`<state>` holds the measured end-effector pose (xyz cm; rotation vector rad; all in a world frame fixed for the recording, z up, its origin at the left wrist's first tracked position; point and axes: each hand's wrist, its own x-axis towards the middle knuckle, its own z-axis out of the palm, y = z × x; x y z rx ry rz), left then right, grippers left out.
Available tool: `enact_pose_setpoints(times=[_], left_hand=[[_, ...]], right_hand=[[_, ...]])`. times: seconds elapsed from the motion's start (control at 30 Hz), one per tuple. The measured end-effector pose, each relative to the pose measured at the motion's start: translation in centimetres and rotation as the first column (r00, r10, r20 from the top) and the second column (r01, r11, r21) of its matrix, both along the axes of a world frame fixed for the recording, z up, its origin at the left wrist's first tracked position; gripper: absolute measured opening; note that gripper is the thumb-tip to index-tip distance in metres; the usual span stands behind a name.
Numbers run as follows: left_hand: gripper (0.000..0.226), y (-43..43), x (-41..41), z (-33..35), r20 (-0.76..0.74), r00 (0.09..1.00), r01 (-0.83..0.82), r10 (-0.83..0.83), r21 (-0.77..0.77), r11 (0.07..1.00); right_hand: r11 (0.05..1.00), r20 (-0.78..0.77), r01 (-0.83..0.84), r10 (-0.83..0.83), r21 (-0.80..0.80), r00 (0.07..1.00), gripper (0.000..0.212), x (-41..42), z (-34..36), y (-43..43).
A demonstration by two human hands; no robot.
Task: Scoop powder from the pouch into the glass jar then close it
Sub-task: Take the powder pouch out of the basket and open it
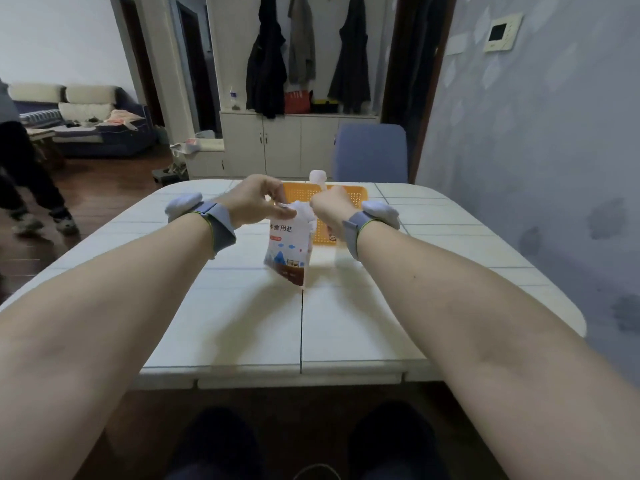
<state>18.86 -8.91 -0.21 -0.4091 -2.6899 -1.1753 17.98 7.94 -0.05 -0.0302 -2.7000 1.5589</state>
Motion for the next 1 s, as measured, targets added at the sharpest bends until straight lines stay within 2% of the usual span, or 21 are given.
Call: enact_pose_setpoints(times=[0.07,0.2,0.3,0.4,0.5,0.57,0.7,0.73,0.8,0.87,0.93,1.0], left_hand=[[0.026,0.5,0.1,-0.2,0.091,0.994,0.06,-0.062,0.027,0.998],[0.025,1.3,0.2,0.2,0.161,0.977,0.126,-0.136,0.07,0.99],[0.027,1.1,-0.1,0.7,0.196,0.972,0.131,-0.126,-0.014,0.991],[0.028,0.9,-0.3,1.0,0.228,0.97,0.109,-0.089,-0.079,0.991],[0.033,0.7,-0.5,1.2,0.205,0.977,0.082,-0.06,-0.101,0.992],[0.028,0.5,-0.4,1.1,0.167,0.986,0.047,-0.026,-0.123,0.991],[0.016,-0.2,-0.4,-0.1,0.066,0.998,-0.007,0.01,-0.046,0.999],[0.022,-0.3,-0.3,-0.6,0.06,0.998,-0.018,0.018,0.011,1.0],[0.048,-0.4,0.1,-1.5,0.178,0.984,-0.036,-0.003,0.218,0.975],[0.061,-0.3,0.7,-2.4,0.334,0.937,-0.031,-0.105,0.376,0.926],[0.056,-0.1,1.2,-3.4,0.376,0.901,0.049,-0.215,0.405,0.913],[0.067,0.3,1.8,-4.6,0.342,0.904,0.094,-0.256,0.425,0.9]], right_hand=[[0.999,0.031,0.007,-0.006,-0.042,0.999,0.026,0.3,-0.2,0.9],[0.998,0.084,0.0,0.005,-0.065,0.996,0.021,0.2,-0.8,2.5],[0.998,0.093,-0.045,0.041,0.042,0.995,0.015,-0.2,-0.8,3.2],[0.976,0.12,-0.147,0.128,0.161,0.985,0.028,-0.6,-0.4,4.0],[0.943,0.18,-0.236,0.197,0.234,0.964,0.026,-0.4,0.2,4.3],[0.932,0.199,-0.267,0.221,0.247,0.955,0.023,-0.2,0.3,4.2],[0.942,0.238,-0.302,0.263,0.145,0.935,0.025,0.5,-0.4,3.1],[0.949,0.238,-0.297,0.267,0.104,0.934,0.026,0.5,-0.6,2.7],[0.962,0.234,-0.274,0.262,0.018,0.936,0.029,0.6,-0.8,2.0],[0.973,0.235,-0.219,0.231,-0.075,0.944,0.03,0.5,-1.0,1.3],[0.971,0.249,-0.147,0.192,-0.188,0.949,0.026,0.4,-1.3,0.6],[0.946,0.263,-0.064,0.152,-0.317,0.953,0.021,0.3,-1.6,0.0]])
